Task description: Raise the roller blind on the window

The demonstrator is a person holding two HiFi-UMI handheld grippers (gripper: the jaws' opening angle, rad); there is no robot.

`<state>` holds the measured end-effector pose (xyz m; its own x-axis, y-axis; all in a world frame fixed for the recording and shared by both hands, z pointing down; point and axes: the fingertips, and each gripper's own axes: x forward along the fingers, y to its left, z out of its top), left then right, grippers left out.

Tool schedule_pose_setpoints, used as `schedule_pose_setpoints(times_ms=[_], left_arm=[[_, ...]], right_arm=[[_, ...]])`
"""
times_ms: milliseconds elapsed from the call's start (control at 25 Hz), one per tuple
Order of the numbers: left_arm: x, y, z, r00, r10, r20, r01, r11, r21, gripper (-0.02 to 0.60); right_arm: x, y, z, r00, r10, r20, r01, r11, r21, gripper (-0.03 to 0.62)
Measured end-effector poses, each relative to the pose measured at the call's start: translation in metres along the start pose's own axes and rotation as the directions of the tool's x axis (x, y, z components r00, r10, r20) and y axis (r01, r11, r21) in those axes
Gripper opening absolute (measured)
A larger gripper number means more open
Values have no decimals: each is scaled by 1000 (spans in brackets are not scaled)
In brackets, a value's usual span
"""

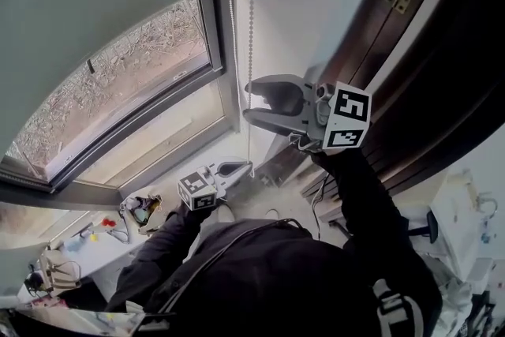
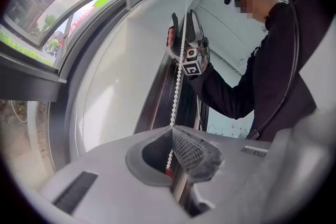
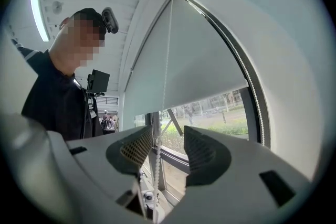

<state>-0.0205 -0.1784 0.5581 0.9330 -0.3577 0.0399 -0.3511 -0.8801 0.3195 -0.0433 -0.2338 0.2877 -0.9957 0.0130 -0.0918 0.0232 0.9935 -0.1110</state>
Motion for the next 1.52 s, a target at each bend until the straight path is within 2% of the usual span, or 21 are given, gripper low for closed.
schedule_pose_setpoints(times_ms=[160, 240, 320, 520, 600, 680, 760, 800, 960, 1080, 1200, 1320, 1520], left_arm=[[-2, 7, -6, 1000, 19, -19, -19, 999, 28, 6], [-6, 9, -6, 999, 26, -24, -25, 999, 38, 6], [-9, 10, -6, 999, 33, -24, -32, 999, 39, 6], [-13, 8, -8, 998, 64, -19, -64, 998, 21, 6], [-16, 8, -6, 996, 88, 2, -88, 996, -6, 6], [-20, 7, -10, 995, 97, -22, -97, 995, 3, 9], [-23, 6, -14, 993, 97, -62, -95, 995, 40, 96], [-26, 6, -11, 993, 102, -59, -100, 994, 43, 106], [-48, 19, 38, 982, 178, 60, -180, 983, 25, 106], [-60, 27, 84, 967, 207, 149, -221, 971, 87, 106], [-65, 23, 127, 959, 189, 212, -227, 958, 173, 106], [-65, 12, 168, 953, 169, 253, -227, 949, 220, 106], [-54, -11, 218, 957, 75, 279, -149, 956, 253, 110]], right_arm=[[6, 5, 12, 1000, 27, 7, -27, 1000, -7, 130], [9, 8, 17, 999, 32, 10, -32, 999, -12, 61], [12, 8, 19, 1000, 24, -2, -24, 999, -21, 20], [13, 5, 18, 1000, 13, -21, -14, 1000, -15, 9], [14, 4, 18, 999, -14, -32, 13, 999, -45, 8], [16, 4, 17, 998, -37, -45, 33, 996, -88, 8], [16, 3, 17, 997, -51, -49, 45, 992, -118, 8], [16, 2, 16, 998, -53, -45, 48, 991, -122, 8], [12, -1, 11, 998, -57, -31, 53, 992, -111, 8], [10, -6, -7, 996, -60, -60, 54, 994, -91, 8], [9, -7, -36, 995, -56, -83, 53, 998, -42, 8], [12, -3, -70, 992, -49, -113, 49, 999, -6, 8], [14, 5, -148, 976, -24, -214, 44, 995, 89, 8]])
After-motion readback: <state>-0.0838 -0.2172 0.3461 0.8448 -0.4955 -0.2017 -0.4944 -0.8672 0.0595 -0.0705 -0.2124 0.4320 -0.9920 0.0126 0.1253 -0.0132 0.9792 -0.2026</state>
